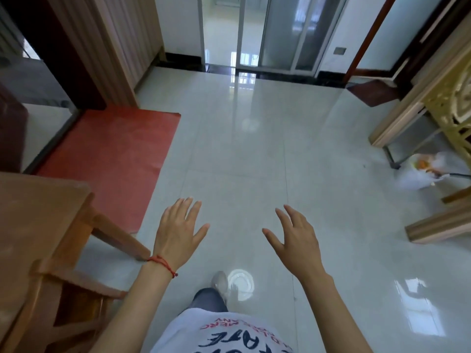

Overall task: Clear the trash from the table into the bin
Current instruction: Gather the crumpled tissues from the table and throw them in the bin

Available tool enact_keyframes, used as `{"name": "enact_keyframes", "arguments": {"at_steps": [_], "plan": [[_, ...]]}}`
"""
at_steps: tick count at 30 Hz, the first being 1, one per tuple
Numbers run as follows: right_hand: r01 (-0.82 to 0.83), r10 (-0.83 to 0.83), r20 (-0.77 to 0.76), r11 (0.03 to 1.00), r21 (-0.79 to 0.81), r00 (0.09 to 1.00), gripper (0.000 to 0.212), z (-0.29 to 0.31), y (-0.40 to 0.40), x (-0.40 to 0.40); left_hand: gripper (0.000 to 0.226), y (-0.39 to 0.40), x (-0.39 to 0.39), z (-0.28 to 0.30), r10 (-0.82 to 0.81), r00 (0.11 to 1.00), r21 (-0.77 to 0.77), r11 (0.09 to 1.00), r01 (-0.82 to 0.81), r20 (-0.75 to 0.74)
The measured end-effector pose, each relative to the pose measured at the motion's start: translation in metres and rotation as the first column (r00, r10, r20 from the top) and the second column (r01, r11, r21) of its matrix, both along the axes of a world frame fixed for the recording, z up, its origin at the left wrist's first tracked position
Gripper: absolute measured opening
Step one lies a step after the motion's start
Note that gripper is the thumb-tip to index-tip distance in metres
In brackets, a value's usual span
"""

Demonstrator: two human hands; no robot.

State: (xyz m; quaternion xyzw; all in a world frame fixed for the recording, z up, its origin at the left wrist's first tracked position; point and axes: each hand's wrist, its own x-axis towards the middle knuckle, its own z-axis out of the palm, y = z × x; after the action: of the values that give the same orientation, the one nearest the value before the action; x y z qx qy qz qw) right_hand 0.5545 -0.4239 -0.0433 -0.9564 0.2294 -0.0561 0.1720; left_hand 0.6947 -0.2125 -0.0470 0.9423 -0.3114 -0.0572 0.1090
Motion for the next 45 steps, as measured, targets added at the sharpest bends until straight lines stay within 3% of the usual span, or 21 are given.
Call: {"name": "enact_keyframes", "arguments": {"at_steps": [12, 19, 24, 29, 36, 41, 45], "plan": [[-0.113, 0.113, -0.026, 0.993, -0.037, 0.993, 0.07, 0.011, -0.092, 0.212, 0.078, -0.076, 0.187, 0.013, 0.133, 0.991, 0.026, 0.991, -0.133, -0.01], [-0.26, 0.258, -0.044, 0.965, -0.044, 0.965, 0.07, 0.005, -0.141, 0.338, 0.078, -0.109, 0.276, 0.006, 0.302, 0.953, 0.027, 0.953, -0.302, 0.007], [-0.405, 0.403, -0.045, 0.913, -0.052, 0.914, 0.071, 0.012, -0.168, 0.43, 0.061, -0.129, 0.33, 0.006, 0.454, 0.891, 0.031, 0.891, -0.454, -0.012], [-0.586, 0.584, -0.042, 0.808, -0.057, 0.81, 0.077, 0.016, -0.17, 0.516, 0.074, -0.127, 0.364, 0.009, 0.61, 0.791, 0.009, 0.792, -0.61, -0.038], [-0.802, 0.802, -0.033, 0.594, -0.058, 0.596, 0.07, 0.013, -0.125, 0.592, 0.058, -0.101, 0.373, 0.014, 0.791, 0.611, 0.023, 0.611, -0.791, 0.028], [-0.898, 0.9, -0.014, 0.434, -0.069, 0.435, 0.071, 0.009, -0.079, 0.626, 0.059, -0.075, 0.373, 0.018, 0.87, 0.491, 0.033, 0.49, -0.871, 0.052], [-0.931, 0.934, -0.009, 0.354, -0.083, 0.356, 0.06, 0.007, -0.039, 0.654, 0.072, -0.048, 0.383, 0.015, 0.912, 0.409, 0.024, 0.408, -0.913, 0.025]]}}
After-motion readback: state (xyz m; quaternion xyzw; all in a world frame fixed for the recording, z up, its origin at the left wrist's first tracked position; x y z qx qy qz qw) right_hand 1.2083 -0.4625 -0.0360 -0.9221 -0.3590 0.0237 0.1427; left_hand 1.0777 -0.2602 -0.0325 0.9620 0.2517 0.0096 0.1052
